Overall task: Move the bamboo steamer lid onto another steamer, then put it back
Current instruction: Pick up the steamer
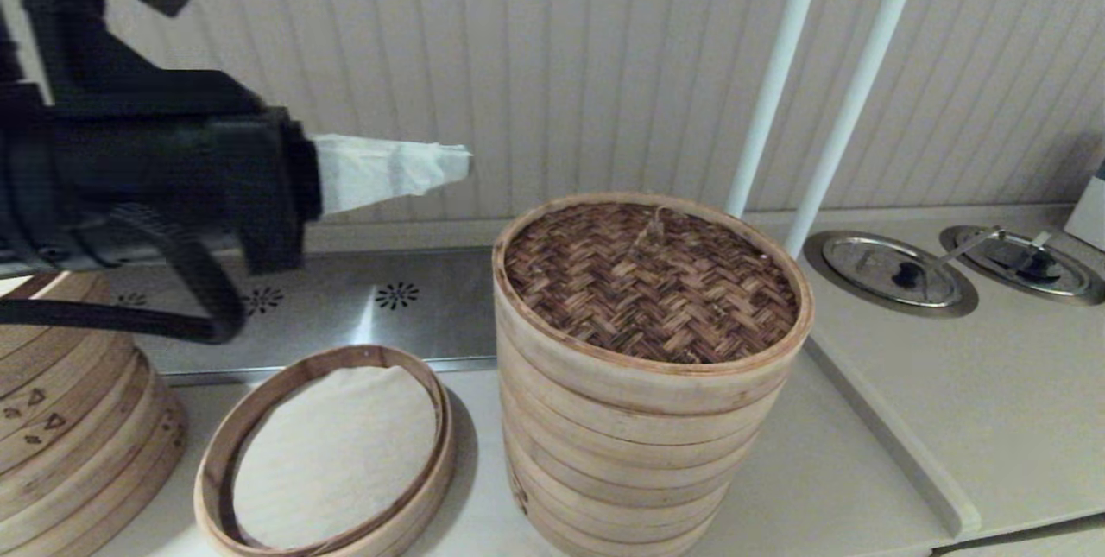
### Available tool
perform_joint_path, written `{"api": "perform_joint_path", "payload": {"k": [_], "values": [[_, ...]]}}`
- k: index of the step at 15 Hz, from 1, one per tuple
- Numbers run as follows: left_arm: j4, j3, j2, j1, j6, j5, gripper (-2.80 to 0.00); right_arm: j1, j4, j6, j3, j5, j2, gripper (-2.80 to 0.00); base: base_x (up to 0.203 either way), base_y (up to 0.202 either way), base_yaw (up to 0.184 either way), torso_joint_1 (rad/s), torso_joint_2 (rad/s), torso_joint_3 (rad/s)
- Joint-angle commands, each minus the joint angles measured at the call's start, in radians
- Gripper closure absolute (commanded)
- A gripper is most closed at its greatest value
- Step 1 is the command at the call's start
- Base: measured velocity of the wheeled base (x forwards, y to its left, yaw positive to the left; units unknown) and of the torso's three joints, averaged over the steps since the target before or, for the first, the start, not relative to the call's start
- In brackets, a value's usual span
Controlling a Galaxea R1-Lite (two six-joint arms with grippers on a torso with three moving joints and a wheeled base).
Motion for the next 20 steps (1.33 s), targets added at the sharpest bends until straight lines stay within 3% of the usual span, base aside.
{"api": "perform_joint_path", "payload": {"k": [1,2,5,9,13,20], "values": [[-0.033,-0.034,0.149,-0.076,0.0,0.025,0.0,0.0,0.0,0.001,0.003,0.0,0.001,0.0,0.0,0.0,0.0,0.0,0.0,0.0],[-0.05,-0.05,0.185,-0.115,0.001,0.046,-2.8,0.0,0.0,0.001,0.003,0.0,0.001,0.0,0.0,0.0,0.0,0.0,0.0,0.0],[-0.074,-0.108,0.294,-0.19,0.013,0.112,-2.8,0.0,0.0,0.001,0.003,0.0,0.001,0.0,0.0,0.0,0.0,0.0,0.0,0.0],[-0.118,-0.178,0.444,-0.2,0.096,0.212,-2.8,0.0,0.0,0.001,0.003,0.0,0.001,0.0,0.0,0.0,0.0,0.0,0.0,0.0],[-0.12,-0.266,0.52,-0.2,0.114,0.283,-2.8,0.0,0.0,0.001,0.003,0.0,0.001,0.0,0.0,0.0,0.0,0.0,0.0,0.0],[-0.108,-0.335,0.574,-0.2,0.155,0.309,-2.8,0.0,0.0,0.001,0.003,0.0,0.001,0.0,0.0,0.0,0.0,0.0,0.0,0.0]]}}
